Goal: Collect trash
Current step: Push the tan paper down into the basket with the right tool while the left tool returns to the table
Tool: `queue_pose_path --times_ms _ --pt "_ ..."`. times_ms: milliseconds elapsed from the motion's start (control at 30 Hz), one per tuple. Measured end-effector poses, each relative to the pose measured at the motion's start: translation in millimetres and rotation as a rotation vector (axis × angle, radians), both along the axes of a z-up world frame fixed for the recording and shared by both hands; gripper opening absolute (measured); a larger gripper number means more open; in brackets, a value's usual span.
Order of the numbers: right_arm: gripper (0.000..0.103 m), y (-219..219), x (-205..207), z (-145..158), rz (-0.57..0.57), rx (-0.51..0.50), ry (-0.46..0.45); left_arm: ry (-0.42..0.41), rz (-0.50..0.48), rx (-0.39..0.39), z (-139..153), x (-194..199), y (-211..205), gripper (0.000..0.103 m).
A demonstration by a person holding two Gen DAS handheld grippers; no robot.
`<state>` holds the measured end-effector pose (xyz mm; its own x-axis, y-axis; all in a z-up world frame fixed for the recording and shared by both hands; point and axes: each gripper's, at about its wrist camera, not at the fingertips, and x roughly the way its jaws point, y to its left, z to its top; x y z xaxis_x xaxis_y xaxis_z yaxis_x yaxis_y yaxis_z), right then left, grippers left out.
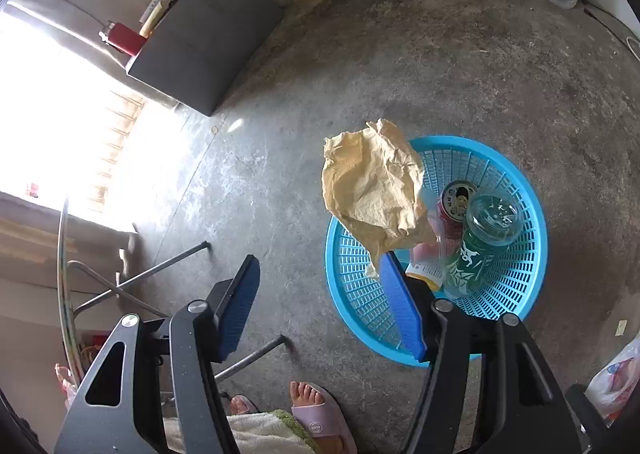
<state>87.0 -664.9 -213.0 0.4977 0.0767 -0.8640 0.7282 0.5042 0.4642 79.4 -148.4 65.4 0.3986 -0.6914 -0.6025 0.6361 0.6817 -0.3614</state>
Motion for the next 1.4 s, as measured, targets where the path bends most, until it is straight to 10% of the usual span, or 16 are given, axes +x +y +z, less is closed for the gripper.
queue_pose_path --times_ms 267,700,1033,1400 --pt "0.027 -30.2 36.0 -78.6 -0.149 0.039 0.130 0.038 0.198 0.043 -12.1 20.3 70.3 0.060" --pt "0.022 -5.6 9.7 -177.7 -0.171 0.167 0.339 0.081 0.226 0.079 -34.3 45.3 86.4 0.061" --pt "0.024 -7.8 30.5 -94.9 -0.091 -0.032 0.160 0.094 0.227 0.096 -41.2 52.6 83.7 0.061" --pt "0.024 -21.3 21.7 -166.1 -0.219 0.145 0.268 0.101 0.248 0.099 -45.4 52.2 84.0 0.061"
